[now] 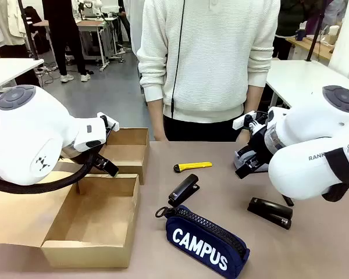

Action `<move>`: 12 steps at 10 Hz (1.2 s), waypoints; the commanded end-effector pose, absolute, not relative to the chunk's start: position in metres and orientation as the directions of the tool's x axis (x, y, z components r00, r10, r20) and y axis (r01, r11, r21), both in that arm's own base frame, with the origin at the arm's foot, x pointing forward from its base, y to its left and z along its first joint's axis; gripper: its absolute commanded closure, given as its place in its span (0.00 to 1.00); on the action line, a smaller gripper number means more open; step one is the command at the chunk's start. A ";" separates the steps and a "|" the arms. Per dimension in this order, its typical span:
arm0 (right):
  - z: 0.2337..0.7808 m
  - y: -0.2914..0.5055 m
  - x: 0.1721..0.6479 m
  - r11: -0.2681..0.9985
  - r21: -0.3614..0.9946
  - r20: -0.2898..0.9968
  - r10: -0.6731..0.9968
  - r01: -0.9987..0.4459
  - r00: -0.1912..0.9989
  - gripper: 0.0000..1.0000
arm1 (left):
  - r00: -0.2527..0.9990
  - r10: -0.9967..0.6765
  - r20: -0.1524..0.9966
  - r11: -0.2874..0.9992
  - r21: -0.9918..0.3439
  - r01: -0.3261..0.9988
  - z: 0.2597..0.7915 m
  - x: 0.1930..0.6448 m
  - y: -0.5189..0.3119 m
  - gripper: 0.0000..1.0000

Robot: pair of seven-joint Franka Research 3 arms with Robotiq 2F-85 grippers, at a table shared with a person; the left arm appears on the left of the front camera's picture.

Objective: Place items inside the box.
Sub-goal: Pick up a Pencil pouch or Stapler and place it inside the Mailer Box closest to the robot.

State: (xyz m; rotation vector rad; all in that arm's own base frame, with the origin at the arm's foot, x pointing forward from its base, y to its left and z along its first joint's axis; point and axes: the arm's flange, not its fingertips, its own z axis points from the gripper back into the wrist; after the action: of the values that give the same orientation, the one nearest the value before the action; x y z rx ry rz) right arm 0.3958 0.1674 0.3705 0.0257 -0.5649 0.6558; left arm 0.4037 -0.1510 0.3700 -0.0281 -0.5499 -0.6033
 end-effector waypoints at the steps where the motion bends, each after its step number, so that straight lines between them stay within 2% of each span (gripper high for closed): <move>1: 0.371 0.167 0.396 0.798 -0.151 0.505 0.570 -0.584 0.648 0.00 | 0.685 -0.531 0.499 0.828 0.132 0.546 0.370 0.404 -0.151 0.00; 12: 0.371 0.168 0.396 0.797 -0.152 0.505 0.571 -0.584 0.648 0.00 | 0.685 -0.531 0.499 0.828 0.132 0.546 0.370 0.404 -0.151 0.00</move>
State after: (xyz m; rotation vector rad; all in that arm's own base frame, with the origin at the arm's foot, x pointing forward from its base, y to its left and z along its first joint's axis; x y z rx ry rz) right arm 0.3958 0.1675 0.3705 0.0252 -0.5648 0.6564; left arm 0.4037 -0.1510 0.3700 -0.0281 -0.5500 -0.6033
